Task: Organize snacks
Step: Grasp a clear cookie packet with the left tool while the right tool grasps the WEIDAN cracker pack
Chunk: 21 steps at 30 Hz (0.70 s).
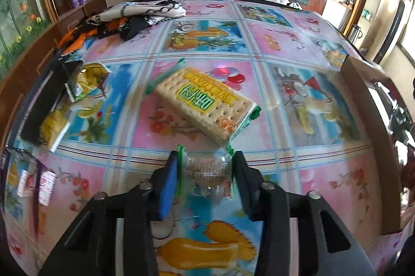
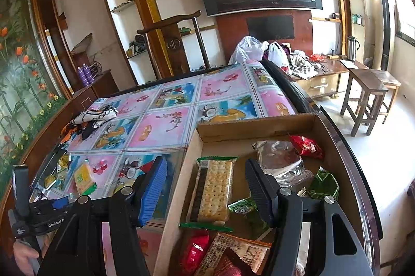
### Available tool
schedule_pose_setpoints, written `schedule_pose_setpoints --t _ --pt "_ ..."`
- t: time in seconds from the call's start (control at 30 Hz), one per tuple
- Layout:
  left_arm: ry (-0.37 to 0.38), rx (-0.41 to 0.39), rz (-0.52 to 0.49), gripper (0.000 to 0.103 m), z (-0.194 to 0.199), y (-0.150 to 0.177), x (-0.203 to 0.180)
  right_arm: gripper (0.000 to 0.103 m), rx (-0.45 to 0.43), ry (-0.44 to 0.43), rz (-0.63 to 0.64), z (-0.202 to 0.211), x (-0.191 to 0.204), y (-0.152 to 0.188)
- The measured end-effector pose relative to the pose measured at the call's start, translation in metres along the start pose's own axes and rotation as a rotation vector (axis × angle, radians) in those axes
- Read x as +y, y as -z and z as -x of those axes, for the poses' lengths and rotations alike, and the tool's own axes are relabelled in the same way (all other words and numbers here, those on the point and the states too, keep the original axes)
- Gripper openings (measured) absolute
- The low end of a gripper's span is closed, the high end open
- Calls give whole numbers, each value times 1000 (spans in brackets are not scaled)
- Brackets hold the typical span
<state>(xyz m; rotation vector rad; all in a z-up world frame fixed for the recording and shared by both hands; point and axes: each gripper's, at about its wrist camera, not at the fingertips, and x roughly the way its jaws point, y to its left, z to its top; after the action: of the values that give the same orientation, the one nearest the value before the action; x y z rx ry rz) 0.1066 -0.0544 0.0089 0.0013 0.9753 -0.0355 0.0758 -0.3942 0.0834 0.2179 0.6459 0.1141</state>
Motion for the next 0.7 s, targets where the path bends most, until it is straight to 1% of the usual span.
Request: schedule_pose_setpoints --t 0.1,0.2,0.23,0.27,0.33,0.37,0.43,0.47,0.53,0.57,0.63,0.7 --pt "-9 0 14 36 4 2 18 66 -5 -21 21 0 7 1" --pt "2 -18 56 36 9 2 42 66 -7 -66 56 0 22 2" --pt "-6 -32 70 36 12 1 50 66 -5 -79 57 -1 26 3" --pt "-12 -43 88 36 14 -1 59 66 11 -112 47 -3 34 3" --pt "-6 -54 120 36 17 -6 72 67 83 -205 28 -14 56 6" --pt "-9 -66 139 36 20 -8 78 67 111 -235 33 -19 67 7" --pt "-23 -98 162 36 27 -12 86 67 163 -268 48 -33 93 10" --pt "-30 -108 175 36 30 -13 90 67 207 -279 60 -46 113 13" --pt "-39 -126 218 36 35 -14 101 68 258 -284 82 -66 138 18" --pt "-38 -128 233 36 35 -14 105 68 296 -278 106 -81 159 23" --pt "-37 -133 271 36 37 -14 113 68 336 -259 136 -100 183 28" --pt "-52 -139 294 36 38 -14 119 68 352 -249 175 -119 213 30"
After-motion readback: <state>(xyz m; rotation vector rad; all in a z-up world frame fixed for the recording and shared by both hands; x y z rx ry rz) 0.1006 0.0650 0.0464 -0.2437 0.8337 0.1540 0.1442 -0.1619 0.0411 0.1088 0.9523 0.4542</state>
